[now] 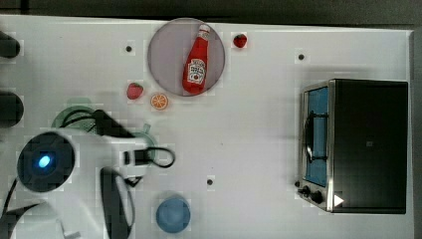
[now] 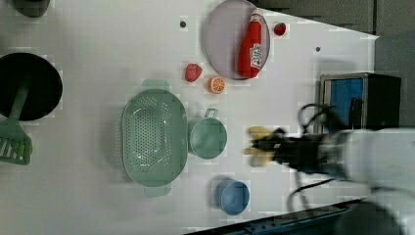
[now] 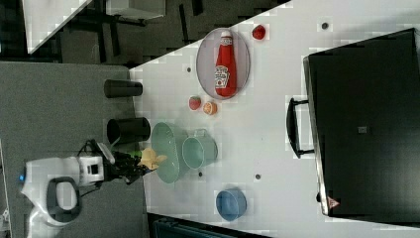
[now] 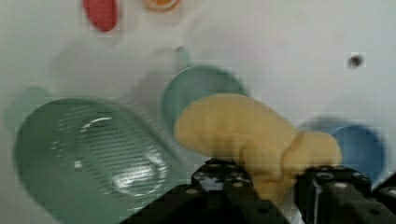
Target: Pick Banana and place it in mug.
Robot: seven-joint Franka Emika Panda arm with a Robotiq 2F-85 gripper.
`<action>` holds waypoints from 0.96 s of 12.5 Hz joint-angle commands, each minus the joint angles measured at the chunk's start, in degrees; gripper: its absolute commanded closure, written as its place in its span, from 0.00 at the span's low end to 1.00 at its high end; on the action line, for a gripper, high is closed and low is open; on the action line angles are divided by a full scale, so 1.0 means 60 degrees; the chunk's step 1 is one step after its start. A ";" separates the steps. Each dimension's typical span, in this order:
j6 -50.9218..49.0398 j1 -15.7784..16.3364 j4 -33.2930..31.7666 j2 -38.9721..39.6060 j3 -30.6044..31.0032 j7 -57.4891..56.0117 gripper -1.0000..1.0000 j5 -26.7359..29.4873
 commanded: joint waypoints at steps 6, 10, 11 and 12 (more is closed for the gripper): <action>0.3114 0.0035 -0.0769 0.2610 0.0108 0.1830 0.55 -0.0151; 0.4232 0.0032 -0.0785 0.3221 0.0031 0.1836 0.07 -0.0151; 0.4220 0.0031 -0.0742 0.3166 0.0015 0.1836 0.00 -0.0151; 0.4187 0.0031 -0.0741 0.3091 0.0013 0.1837 0.00 -0.0149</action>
